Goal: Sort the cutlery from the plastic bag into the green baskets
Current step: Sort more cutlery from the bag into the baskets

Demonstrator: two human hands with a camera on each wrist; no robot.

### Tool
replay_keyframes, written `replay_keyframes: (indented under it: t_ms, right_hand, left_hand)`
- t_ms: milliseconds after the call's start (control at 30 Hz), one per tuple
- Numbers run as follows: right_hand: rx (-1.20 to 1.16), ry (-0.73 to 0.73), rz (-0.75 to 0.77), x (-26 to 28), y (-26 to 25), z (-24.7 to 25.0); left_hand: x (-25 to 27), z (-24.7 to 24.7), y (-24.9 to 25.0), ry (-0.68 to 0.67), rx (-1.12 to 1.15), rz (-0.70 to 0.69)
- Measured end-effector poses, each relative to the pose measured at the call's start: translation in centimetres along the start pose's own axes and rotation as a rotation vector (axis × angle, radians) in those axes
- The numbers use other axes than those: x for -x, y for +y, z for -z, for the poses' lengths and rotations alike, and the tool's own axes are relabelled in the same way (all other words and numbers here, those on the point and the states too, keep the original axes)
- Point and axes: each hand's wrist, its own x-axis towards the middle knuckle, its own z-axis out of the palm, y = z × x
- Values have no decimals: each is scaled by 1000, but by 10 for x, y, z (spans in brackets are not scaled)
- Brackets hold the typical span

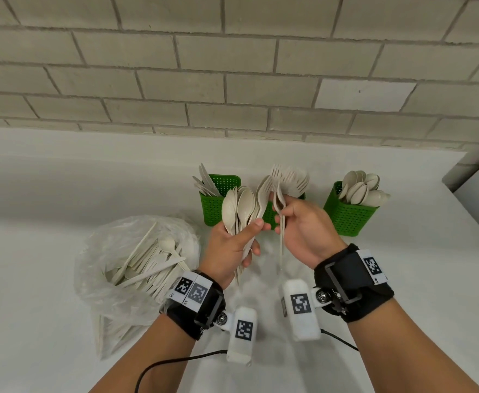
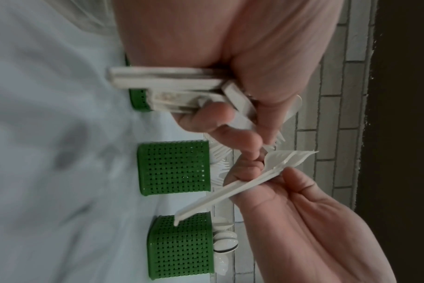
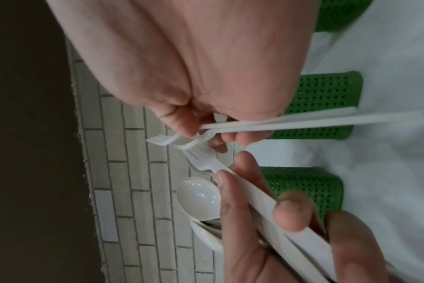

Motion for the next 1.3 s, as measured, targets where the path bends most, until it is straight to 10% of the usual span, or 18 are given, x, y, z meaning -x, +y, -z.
replay_keyframes:
  t_ms: [333,633,867,1033,1300]
  right_hand:
    - [-84,-26,38,6,8,-15]
    - [404,197,203,0,32,-24]
    - [616,134,249,-4,15,-5]
    - [325,136,182,-7,16,1]
    - [626,-154,303,-4,43,0]
  left_hand:
    - [1,-3,-3,-8,70,-5]
    - [4,-13,-8,38,-40,-86]
    - [3,-10,-8,12,33,-13]
    - [-6,-2,-5,63,20,-32]
    - [-18,0,20,-61,-98,-198]
